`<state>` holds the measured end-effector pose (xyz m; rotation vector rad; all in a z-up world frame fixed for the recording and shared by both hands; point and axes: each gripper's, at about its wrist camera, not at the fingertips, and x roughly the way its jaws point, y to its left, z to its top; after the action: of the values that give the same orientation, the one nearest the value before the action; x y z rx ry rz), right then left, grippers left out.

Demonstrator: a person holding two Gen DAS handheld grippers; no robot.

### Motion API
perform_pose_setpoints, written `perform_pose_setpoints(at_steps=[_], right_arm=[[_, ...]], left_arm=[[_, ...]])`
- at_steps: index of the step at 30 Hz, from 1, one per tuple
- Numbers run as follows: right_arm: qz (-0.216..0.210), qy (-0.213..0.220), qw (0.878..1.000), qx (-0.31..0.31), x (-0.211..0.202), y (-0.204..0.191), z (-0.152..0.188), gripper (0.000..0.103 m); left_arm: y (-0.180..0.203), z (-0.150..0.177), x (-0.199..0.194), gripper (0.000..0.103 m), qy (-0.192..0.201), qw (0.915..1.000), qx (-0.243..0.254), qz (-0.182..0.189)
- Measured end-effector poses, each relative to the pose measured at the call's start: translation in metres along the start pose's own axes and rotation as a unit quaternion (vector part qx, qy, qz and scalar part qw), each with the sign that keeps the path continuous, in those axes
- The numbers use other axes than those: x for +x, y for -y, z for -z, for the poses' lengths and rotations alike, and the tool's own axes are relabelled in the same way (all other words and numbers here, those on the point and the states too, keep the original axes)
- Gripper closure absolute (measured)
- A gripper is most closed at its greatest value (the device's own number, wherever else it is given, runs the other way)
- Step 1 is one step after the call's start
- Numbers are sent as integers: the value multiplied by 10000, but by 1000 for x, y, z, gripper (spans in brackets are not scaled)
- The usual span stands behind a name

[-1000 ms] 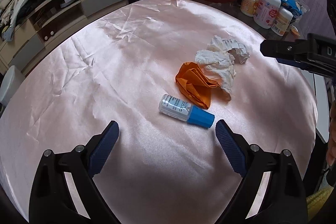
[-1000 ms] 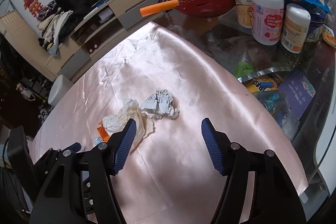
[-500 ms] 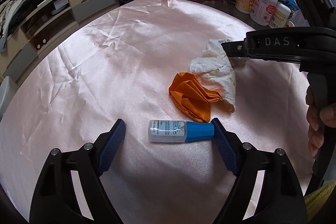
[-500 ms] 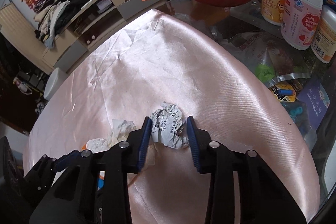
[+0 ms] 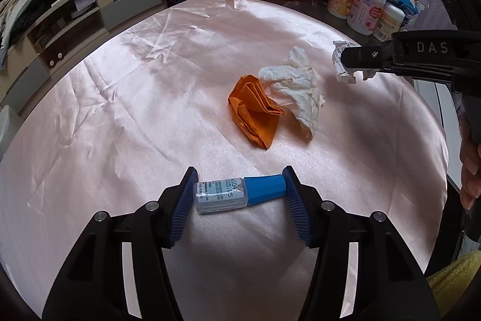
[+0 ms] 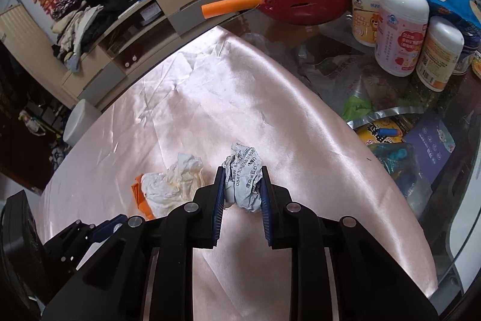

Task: Collect trash
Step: 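Grasp the blue-capped bottle with the left tool while the right tool grasps the crumpled silver paper, then carry the bottle into the bin with the left tool while the right tool drops the paper there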

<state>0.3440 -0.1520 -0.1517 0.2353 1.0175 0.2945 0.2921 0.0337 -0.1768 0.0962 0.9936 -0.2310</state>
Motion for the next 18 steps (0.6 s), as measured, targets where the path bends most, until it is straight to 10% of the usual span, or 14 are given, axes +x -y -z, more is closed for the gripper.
perform_pose_setpoints(at_steps=[18], right_arm=[[827,468,9948,-357,-163,30,81,80]], left_arm=[[39,34,-139,48,579,9982,-155,42]])
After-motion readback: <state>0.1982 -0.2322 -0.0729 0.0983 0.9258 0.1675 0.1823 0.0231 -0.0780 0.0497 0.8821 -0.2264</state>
